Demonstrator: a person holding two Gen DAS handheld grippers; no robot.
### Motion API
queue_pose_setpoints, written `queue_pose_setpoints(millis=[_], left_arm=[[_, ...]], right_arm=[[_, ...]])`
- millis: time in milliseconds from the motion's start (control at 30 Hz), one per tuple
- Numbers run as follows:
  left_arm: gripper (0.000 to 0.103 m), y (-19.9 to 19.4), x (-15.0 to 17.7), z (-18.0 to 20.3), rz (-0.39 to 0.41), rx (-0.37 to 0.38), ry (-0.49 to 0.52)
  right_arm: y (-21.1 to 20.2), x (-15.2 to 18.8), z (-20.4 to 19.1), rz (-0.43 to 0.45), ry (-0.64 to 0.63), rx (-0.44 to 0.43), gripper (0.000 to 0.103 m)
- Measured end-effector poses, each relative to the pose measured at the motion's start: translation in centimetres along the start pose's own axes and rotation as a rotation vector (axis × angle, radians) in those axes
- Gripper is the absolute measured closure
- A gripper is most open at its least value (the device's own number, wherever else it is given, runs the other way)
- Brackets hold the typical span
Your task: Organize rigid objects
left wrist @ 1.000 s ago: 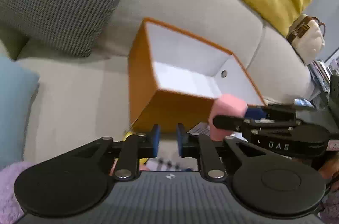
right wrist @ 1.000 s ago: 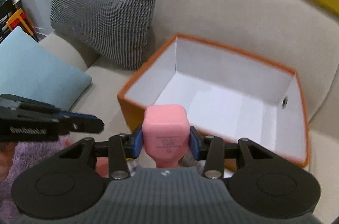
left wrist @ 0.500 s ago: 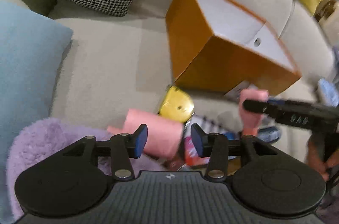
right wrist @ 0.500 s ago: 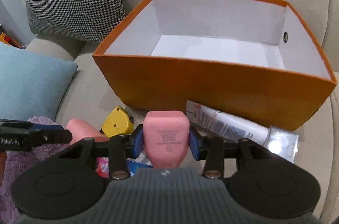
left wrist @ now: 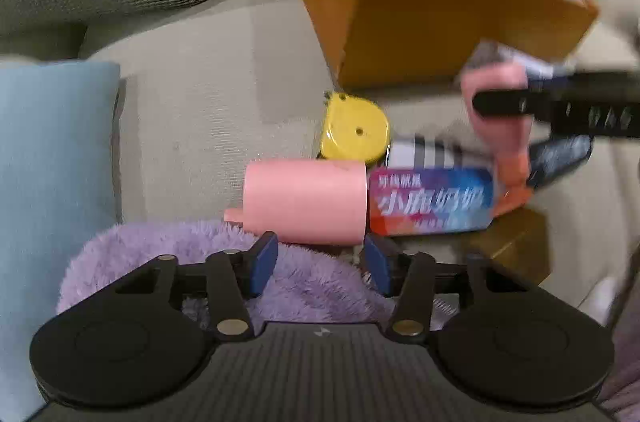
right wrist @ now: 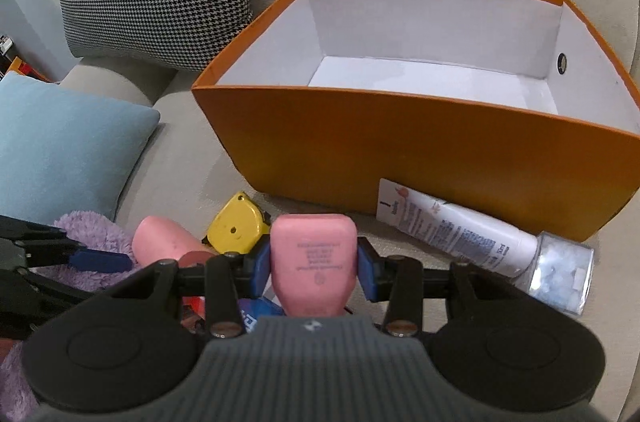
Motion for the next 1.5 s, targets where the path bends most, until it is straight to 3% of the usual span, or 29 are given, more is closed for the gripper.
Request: queue_pose_setpoints(millis=[133, 200, 333, 533, 667, 833, 1033, 1167, 1300, 1500], left_arm=[[0.057, 1.5, 0.0, 0.8, -0.025, -0.042, 0.063], [0.069, 1.9, -0.2, 0.7, -0.010, -0.049, 0.047], [0.077, 2.5, -0.3, 0.4, 0.030, 0.041, -0.032], [0.079, 2.4, -0.2, 0.2, 0.078, 0.087, -0.039], [0.079, 1.3, -0.3, 0.6, 0.090, 0.084, 0.048], [0.072, -1.1, -0.5, 1.1, 0.147, 0.063, 0.218], [0.047, -1.7, -1.5, 1.2, 0.197, -0.007, 0.489], [0.039, -0.7, -1.8, 2.2, 0.172, -0.032, 0.697], [0.032, 0.6, -1.2, 3.6, 0.098, -0.043, 0.932], [0.030, 3.4, -1.1, 4.6, 0.051, -0.129, 1.145]], right_arm=[[0.0, 0.3, -0.1, -0.002, -0.002, -0.008, 0.058], [0.2, 0.3, -0.3, -0.004, -0.006, -0.012, 0.058], [0.4, 0.4, -0.7, -0.006, -0.022, -0.004, 0.058], [0.8, 0.3, -0.9, -0.006, -0.032, 0.014, 0.058], [0.5, 0.1, -0.9, 0.001, -0.034, 0.029, 0.058], [0.6, 0.1, 0.0, -0.014, -0.005, 0.058, 0.058], [0.9, 0.4, 0.4, -0.039, 0.033, 0.061, 0.058], [1.1, 0.8, 0.6, -0.054, 0.060, 0.049, 0.058], [1.0, 1.1, 0.6, -0.064, 0.068, 0.027, 0.058], [1.5, 1.5, 0.8, -0.080, 0.082, 0.001, 0.058]])
Point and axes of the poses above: each gripper's, at about its wrist camera, not at the fingertips, and y roughly the way its jaws point, z to its right, x to its underside, the point moved 7 cm from there along y, roughly the way its jaws point, and after that the axes turned 4 degrees about y, right-handed, at the moved point
